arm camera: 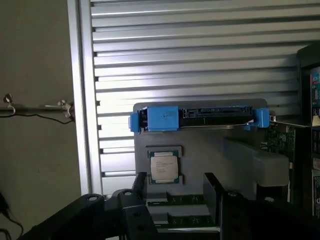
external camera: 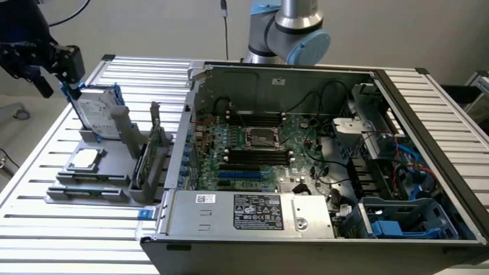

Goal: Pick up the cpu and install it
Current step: 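Pick up the cpu and move it towards the insertion slot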

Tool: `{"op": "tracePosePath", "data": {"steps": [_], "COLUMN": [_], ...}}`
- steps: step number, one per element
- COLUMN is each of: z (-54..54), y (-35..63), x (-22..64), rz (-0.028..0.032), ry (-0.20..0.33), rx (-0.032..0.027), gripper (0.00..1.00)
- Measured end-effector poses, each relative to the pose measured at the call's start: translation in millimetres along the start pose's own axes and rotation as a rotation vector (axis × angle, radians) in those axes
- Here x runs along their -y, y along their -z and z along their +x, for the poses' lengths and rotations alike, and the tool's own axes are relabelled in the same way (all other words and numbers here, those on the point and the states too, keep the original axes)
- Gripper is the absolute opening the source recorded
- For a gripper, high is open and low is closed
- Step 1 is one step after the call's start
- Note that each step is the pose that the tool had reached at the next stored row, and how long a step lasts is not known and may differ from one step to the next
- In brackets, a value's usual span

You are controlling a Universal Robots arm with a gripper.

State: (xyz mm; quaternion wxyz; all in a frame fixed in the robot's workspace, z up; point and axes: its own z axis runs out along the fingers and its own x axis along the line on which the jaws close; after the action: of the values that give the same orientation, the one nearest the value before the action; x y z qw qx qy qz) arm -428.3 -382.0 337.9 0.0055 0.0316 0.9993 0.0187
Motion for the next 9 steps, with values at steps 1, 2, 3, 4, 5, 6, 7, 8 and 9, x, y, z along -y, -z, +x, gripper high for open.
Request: {"op": "tracePosePath", "data": {"steps": [1,2,3,4,5,6,7,8,9], "z": [0.1,0.1,0.1,0.1,0.0,0.0,-0.1,-0.1,-0.2], "y": [-1.7,-3.5,-5.3,-7.1,-8.9,-10.7,-12.5,-14.3,-16.0], "x": [0.4,1.0,1.8,2.6,3.5,4.3,5.1,6.0,6.9], "rz": [0.0002,0.0001,0.0002,0.0002,0.0001,0.0001,0.0,-0.0001,-0.0001], "ry": [0.0,0.001,0.004,0.007,0.01,0.013,0.017,0.021,0.024], "rx": [-0.0003,-0.0004,-0.0006,-0.0008,-0.0009,-0.001,-0.0011,-0.0012,-0.0014], "gripper": [0.59,0.65,0.65,0.65,0.65,0.65,0.65,0.65,0.65]}}
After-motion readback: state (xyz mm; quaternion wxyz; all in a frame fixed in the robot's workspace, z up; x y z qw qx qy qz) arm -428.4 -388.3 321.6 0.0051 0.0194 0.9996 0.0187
